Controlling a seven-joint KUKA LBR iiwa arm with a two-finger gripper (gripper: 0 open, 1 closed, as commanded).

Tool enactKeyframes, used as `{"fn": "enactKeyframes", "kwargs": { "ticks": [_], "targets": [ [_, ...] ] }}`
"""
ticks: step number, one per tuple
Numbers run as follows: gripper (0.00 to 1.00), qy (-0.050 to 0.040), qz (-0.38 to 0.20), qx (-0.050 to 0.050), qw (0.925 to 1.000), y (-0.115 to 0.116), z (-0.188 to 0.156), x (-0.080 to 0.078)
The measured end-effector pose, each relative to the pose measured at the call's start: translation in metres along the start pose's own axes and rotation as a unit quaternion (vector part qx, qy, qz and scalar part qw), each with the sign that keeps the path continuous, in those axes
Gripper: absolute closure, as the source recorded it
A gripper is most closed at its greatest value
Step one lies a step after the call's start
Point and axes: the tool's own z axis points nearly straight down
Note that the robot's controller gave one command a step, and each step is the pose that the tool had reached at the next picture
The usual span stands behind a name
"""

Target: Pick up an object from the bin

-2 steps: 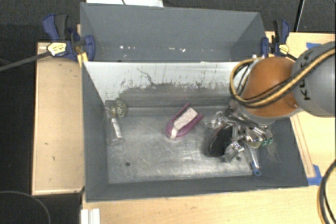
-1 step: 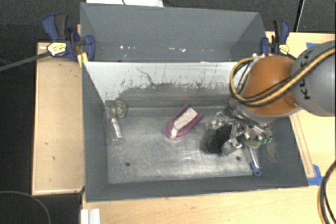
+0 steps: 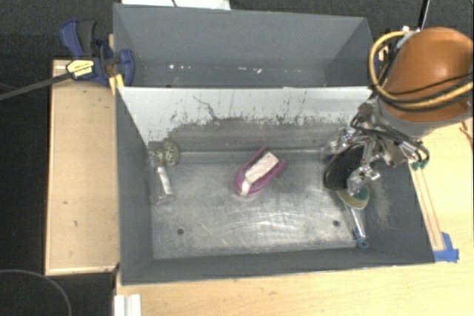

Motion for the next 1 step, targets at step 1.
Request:
{"fn": "enactKeyframes", "kwargs": {
  "ticks": [1],
  "targets": [
    [1.0,-0.0008,0.012,0.001,0.9999,-0.0258,-0.0963,0.0055]
  ]
}}
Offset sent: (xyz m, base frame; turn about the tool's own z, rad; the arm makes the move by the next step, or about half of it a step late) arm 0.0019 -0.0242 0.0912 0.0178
